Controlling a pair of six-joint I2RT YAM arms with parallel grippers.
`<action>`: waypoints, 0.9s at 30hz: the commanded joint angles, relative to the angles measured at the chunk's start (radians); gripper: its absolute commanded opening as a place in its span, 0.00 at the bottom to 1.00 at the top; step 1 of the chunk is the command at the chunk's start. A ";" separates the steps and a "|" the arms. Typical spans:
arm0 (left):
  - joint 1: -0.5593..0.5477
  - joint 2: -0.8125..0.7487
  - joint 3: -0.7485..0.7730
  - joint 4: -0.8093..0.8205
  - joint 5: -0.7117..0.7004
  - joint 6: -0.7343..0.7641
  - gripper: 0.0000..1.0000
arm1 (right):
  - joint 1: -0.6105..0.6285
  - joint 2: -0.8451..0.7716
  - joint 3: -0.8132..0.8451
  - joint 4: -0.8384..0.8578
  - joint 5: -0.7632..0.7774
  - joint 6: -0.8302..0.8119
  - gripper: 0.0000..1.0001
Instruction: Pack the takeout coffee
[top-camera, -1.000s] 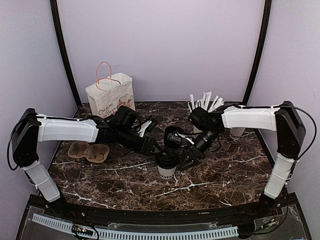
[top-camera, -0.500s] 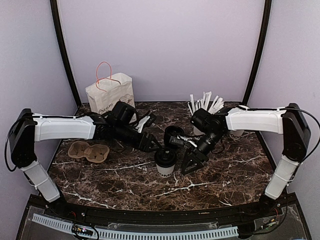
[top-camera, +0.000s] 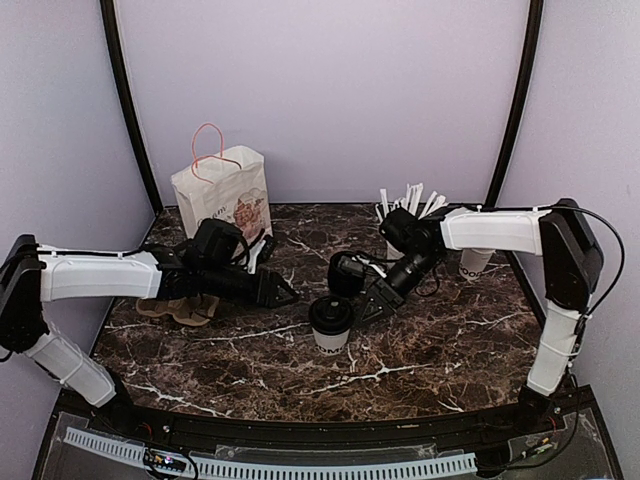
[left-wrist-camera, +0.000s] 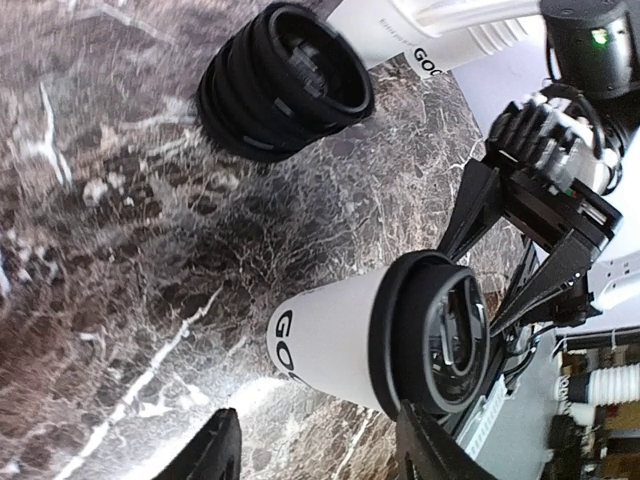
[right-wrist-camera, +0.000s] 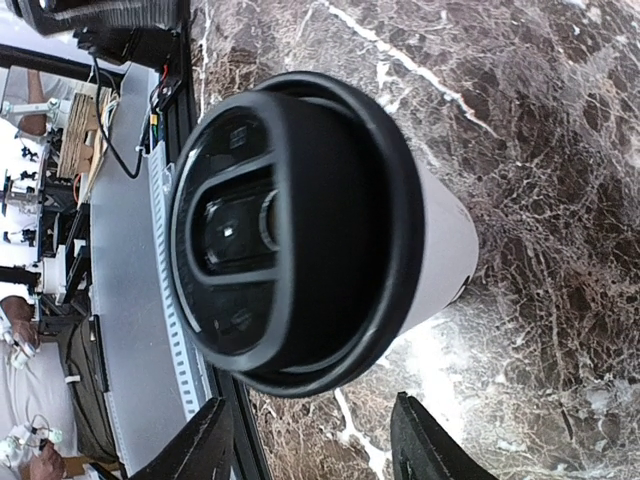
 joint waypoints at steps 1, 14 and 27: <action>0.002 0.019 -0.054 0.180 0.077 -0.120 0.53 | -0.013 0.023 0.042 0.011 0.018 0.044 0.55; 0.002 0.128 -0.042 0.299 0.146 -0.156 0.49 | -0.034 0.024 0.041 0.031 -0.001 0.068 0.51; 0.002 0.183 -0.031 0.297 0.153 -0.161 0.46 | -0.045 0.064 0.071 0.036 -0.035 0.082 0.48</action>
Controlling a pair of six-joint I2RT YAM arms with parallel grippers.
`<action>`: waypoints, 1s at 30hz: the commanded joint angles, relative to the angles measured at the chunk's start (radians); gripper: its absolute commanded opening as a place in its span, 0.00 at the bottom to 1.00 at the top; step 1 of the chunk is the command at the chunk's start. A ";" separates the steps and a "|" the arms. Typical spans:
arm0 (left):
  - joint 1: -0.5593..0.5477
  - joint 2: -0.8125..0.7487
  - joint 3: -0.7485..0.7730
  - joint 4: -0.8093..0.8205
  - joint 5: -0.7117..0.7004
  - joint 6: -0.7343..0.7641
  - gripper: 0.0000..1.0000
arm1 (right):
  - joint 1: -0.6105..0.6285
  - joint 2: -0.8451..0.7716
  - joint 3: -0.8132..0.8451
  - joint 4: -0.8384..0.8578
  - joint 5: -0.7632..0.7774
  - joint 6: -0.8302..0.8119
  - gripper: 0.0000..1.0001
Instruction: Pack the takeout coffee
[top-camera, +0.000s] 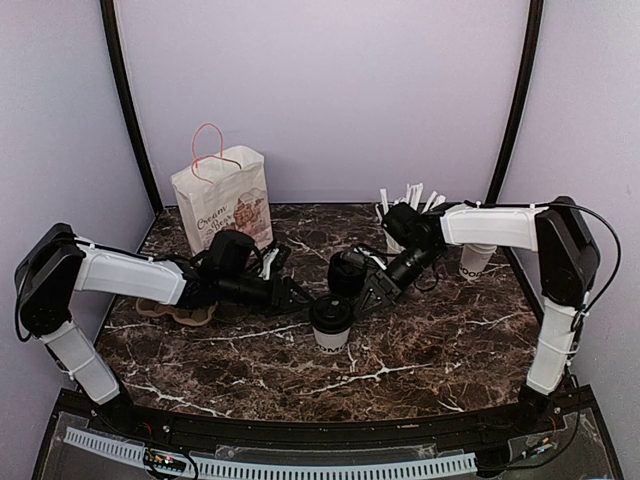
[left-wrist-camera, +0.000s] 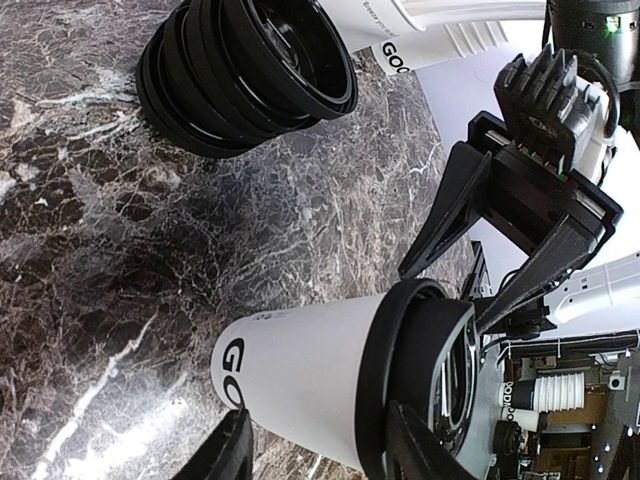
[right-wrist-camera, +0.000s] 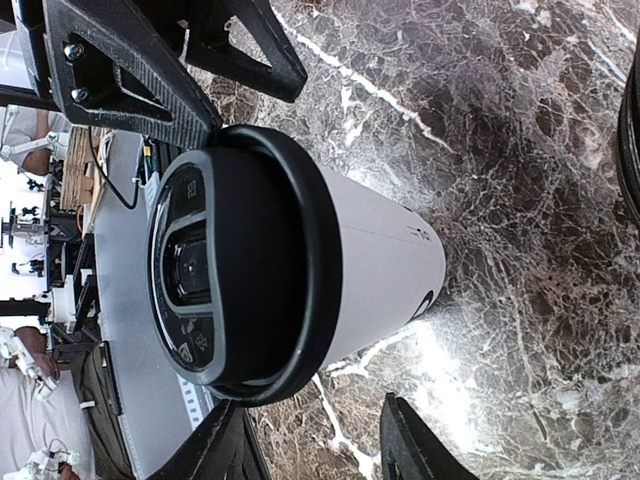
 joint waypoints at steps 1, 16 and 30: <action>0.001 0.010 0.012 -0.002 0.009 0.001 0.46 | -0.006 0.038 0.041 0.014 -0.035 0.009 0.48; 0.001 0.071 -0.008 -0.067 -0.006 0.005 0.41 | -0.005 0.090 -0.022 0.053 0.130 0.091 0.50; 0.009 0.145 -0.129 -0.127 -0.128 0.023 0.28 | 0.001 0.193 -0.080 0.081 0.414 0.115 0.47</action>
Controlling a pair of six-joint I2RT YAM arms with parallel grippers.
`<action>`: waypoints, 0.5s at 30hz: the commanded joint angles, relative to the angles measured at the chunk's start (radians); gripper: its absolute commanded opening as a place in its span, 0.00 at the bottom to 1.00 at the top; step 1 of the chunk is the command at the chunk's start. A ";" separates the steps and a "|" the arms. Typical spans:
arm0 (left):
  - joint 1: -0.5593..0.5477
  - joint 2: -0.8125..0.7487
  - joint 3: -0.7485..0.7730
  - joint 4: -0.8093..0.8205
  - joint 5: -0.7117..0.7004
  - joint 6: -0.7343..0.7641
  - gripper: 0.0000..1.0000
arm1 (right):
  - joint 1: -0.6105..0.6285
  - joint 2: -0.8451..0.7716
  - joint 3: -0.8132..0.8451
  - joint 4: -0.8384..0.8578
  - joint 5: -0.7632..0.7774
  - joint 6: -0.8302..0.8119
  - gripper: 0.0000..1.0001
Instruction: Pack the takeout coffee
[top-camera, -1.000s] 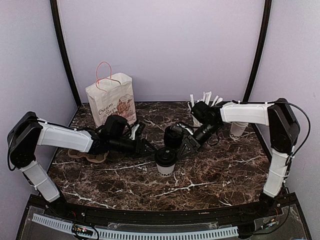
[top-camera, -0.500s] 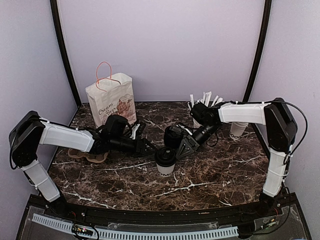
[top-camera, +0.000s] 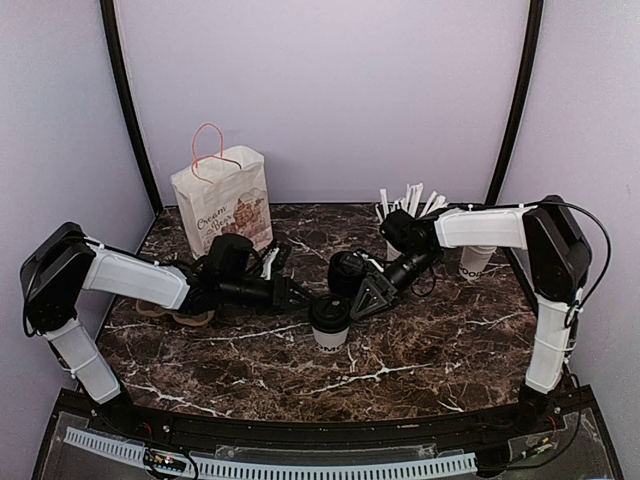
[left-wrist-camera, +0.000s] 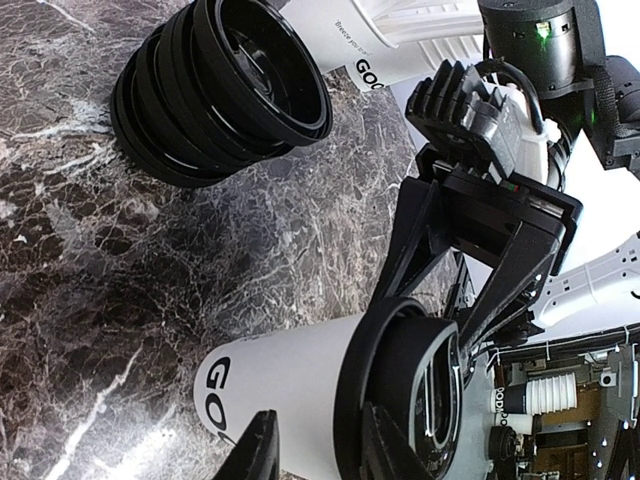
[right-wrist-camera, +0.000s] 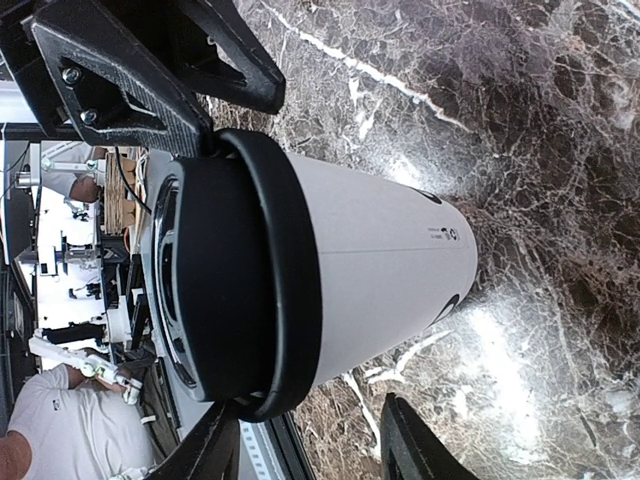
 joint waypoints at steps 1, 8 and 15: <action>0.003 0.096 -0.084 -0.261 -0.137 0.035 0.28 | 0.005 0.117 -0.077 0.072 0.492 -0.004 0.47; 0.003 0.048 -0.012 -0.281 -0.146 0.108 0.29 | 0.031 0.053 -0.039 0.022 0.298 -0.111 0.46; 0.002 -0.081 0.110 -0.289 -0.164 0.192 0.34 | 0.039 -0.073 0.019 -0.051 0.034 -0.216 0.57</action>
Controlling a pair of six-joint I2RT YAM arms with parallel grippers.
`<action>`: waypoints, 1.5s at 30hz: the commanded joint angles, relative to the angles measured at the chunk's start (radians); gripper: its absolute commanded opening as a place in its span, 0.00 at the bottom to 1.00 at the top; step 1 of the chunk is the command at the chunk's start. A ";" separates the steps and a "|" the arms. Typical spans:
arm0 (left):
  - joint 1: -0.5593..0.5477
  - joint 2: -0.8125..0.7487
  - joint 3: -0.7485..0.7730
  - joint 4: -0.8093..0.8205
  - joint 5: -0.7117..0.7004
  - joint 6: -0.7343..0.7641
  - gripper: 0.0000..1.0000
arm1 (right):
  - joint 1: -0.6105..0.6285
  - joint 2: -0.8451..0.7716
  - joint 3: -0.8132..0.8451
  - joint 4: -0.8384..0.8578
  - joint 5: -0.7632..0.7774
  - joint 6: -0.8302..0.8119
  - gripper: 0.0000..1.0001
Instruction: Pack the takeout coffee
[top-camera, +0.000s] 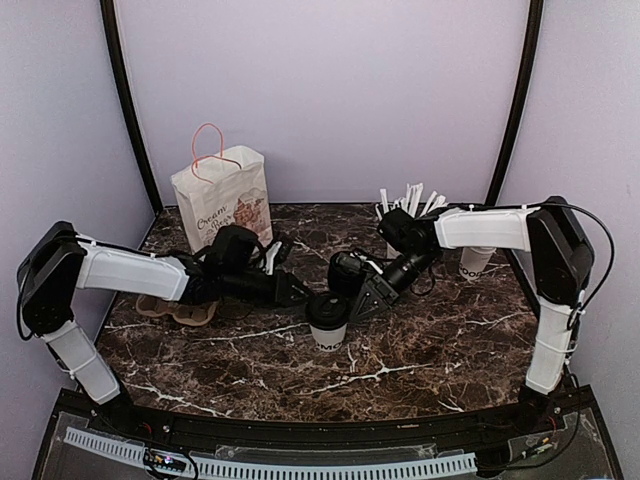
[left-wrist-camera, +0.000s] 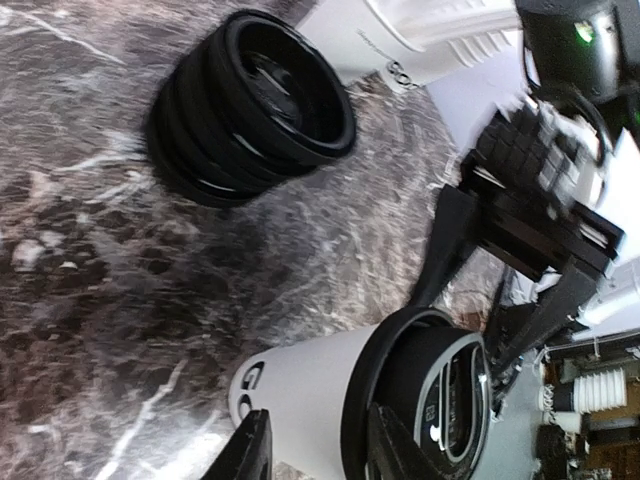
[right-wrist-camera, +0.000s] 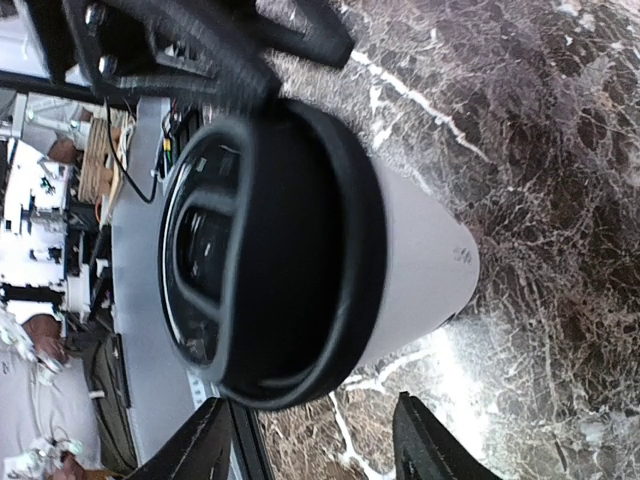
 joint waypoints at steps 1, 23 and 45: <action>0.006 -0.069 0.061 -0.170 -0.093 0.089 0.35 | 0.017 -0.054 0.023 -0.072 0.020 -0.089 0.58; -0.140 -0.134 0.280 -0.473 -0.346 0.464 0.74 | 0.013 -0.331 0.048 -0.186 0.220 -0.269 0.67; -0.083 -0.180 0.170 -0.593 -0.380 0.561 0.82 | 0.160 -0.255 0.167 -0.060 0.579 -0.263 0.88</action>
